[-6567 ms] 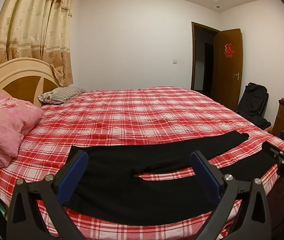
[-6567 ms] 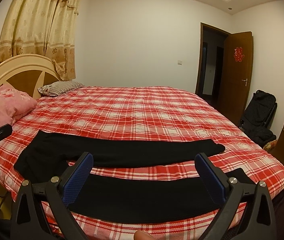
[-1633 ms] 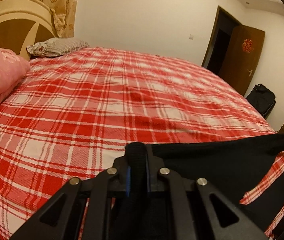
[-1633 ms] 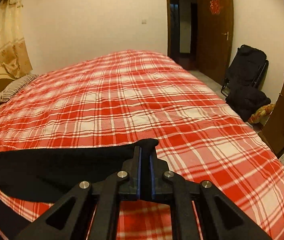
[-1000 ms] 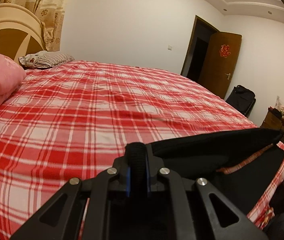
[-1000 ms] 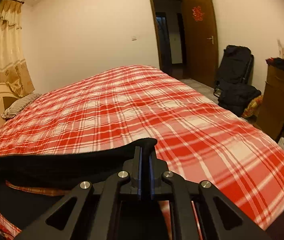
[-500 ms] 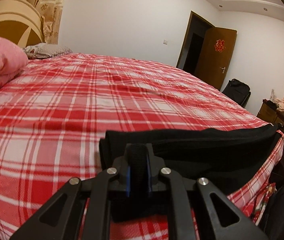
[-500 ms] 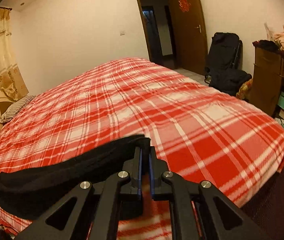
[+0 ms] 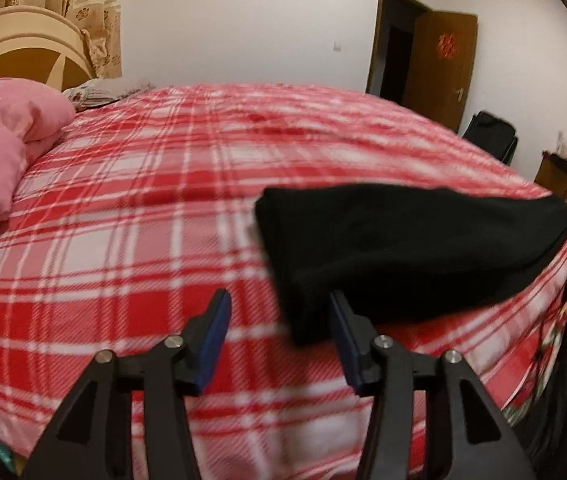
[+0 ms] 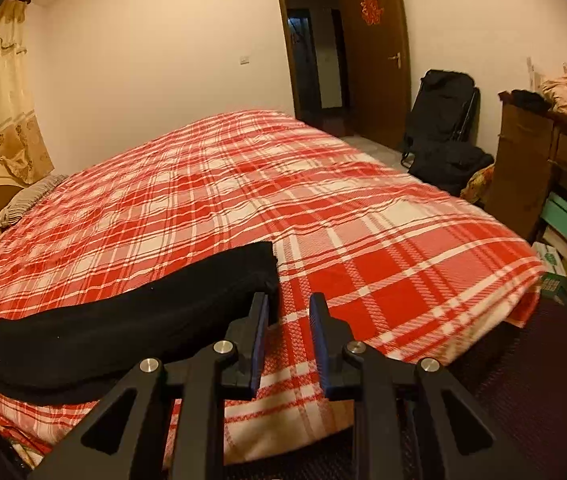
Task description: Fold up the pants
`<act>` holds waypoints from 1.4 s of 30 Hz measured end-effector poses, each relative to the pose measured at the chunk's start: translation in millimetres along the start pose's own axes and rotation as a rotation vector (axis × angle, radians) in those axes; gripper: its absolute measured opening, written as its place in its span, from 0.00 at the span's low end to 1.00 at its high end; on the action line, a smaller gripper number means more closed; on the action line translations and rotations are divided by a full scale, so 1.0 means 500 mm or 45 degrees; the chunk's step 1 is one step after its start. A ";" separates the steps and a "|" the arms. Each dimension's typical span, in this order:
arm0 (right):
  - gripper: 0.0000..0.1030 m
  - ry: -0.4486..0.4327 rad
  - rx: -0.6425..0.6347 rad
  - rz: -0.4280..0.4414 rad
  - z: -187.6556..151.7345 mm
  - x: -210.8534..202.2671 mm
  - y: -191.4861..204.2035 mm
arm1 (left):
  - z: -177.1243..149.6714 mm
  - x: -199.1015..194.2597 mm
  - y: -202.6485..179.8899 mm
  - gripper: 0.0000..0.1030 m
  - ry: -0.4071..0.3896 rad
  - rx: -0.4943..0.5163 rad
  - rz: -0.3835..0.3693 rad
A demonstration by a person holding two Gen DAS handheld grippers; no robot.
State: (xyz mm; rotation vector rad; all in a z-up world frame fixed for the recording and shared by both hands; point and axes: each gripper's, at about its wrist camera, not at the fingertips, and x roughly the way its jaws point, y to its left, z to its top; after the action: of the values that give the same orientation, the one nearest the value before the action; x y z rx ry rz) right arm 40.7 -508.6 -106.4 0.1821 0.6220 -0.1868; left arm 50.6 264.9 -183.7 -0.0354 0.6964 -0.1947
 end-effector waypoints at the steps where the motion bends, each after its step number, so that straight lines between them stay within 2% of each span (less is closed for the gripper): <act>1: 0.22 -0.006 0.005 0.015 0.001 -0.007 0.007 | -0.002 -0.003 0.006 0.52 0.002 -0.004 0.012; 4: 0.22 -0.023 -0.044 0.075 0.007 -0.028 0.058 | 0.000 -0.021 0.022 0.51 -0.024 -0.043 0.066; 7: 0.23 -0.026 -0.169 0.163 0.011 -0.042 0.156 | 0.009 -0.027 0.033 0.51 -0.041 -0.082 0.115; 9: 0.27 -0.012 -0.287 0.249 0.005 -0.048 0.243 | 0.018 -0.025 0.036 0.50 -0.041 -0.109 0.135; 11: 0.43 0.001 -0.405 0.316 -0.011 -0.052 0.323 | 0.029 -0.019 0.031 0.50 -0.053 -0.135 0.110; 12: 0.45 0.013 -0.461 0.357 -0.022 -0.052 0.362 | 0.035 -0.015 0.024 0.50 -0.055 -0.144 0.089; 16: 0.45 0.092 -0.635 0.493 -0.076 -0.034 0.504 | 0.065 0.016 -0.010 0.50 -0.047 -0.145 -0.008; 20: 0.45 0.145 -0.775 0.565 -0.133 -0.011 0.606 | 0.095 0.067 -0.036 0.50 0.037 -0.137 -0.042; 21: 0.45 0.150 -0.796 0.578 -0.144 -0.008 0.623 | 0.102 0.083 -0.036 0.50 0.060 -0.147 -0.019; 25: 0.45 0.159 -0.819 0.627 -0.167 -0.002 0.662 | 0.116 0.102 -0.020 0.50 0.078 -0.182 0.051; 29: 0.45 0.153 -0.772 0.643 -0.161 0.003 0.666 | 0.121 0.123 0.000 0.48 0.141 -0.271 -0.022; 30: 0.45 0.150 -0.759 0.637 -0.159 0.004 0.665 | 0.122 0.129 0.002 0.41 0.149 -0.288 -0.040; 34: 0.45 0.153 -0.706 0.643 -0.153 0.003 0.656 | 0.127 0.136 0.005 0.32 0.166 -0.331 -0.042; 36: 0.45 0.150 -0.707 0.636 -0.154 0.003 0.656 | 0.130 0.135 0.008 0.11 0.164 -0.344 -0.036; 39: 0.45 0.161 -0.701 0.647 -0.161 0.007 0.657 | 0.136 0.121 0.011 0.07 0.139 -0.363 -0.069; 42: 0.45 0.171 -0.699 0.655 -0.167 0.012 0.665 | 0.156 0.088 0.004 0.07 0.049 -0.355 -0.082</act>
State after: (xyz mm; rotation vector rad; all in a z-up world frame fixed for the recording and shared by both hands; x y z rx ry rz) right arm 74.4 -169.1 -139.3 -0.1804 0.7175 0.4948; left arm 133.9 256.0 -151.7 -0.3219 0.7570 -0.1594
